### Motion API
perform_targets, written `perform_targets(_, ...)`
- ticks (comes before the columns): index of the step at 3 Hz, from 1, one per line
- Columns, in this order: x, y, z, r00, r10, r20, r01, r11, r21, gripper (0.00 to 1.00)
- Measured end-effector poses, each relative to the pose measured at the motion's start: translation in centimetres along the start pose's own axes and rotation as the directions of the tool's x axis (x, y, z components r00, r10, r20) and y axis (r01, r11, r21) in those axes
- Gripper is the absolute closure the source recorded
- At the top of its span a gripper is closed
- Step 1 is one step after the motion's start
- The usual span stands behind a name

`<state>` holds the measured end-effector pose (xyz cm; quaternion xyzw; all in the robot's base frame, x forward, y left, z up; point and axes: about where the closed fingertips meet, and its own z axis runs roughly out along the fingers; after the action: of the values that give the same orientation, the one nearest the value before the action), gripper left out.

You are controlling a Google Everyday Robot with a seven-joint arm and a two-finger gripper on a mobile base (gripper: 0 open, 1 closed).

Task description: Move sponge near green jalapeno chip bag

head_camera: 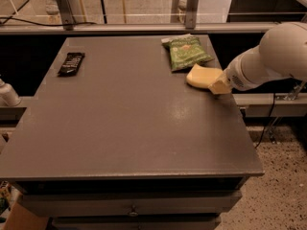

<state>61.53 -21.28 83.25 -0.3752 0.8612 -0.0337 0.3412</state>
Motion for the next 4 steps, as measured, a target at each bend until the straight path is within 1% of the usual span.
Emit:
perform_targets(1,0.01,-0.68,1.43,1.0,0.012,-0.012,-0.012,0.9999,-0.006,1.0)
perform_targets(2,-0.15,-0.81,1.43,1.0,0.014,-0.013,-0.014,0.9999,-0.008,0.82)
perform_targets(4,-0.81,-0.86,1.57,1.0,0.027,-0.009,-0.028,0.9987,-0.044,0.35)
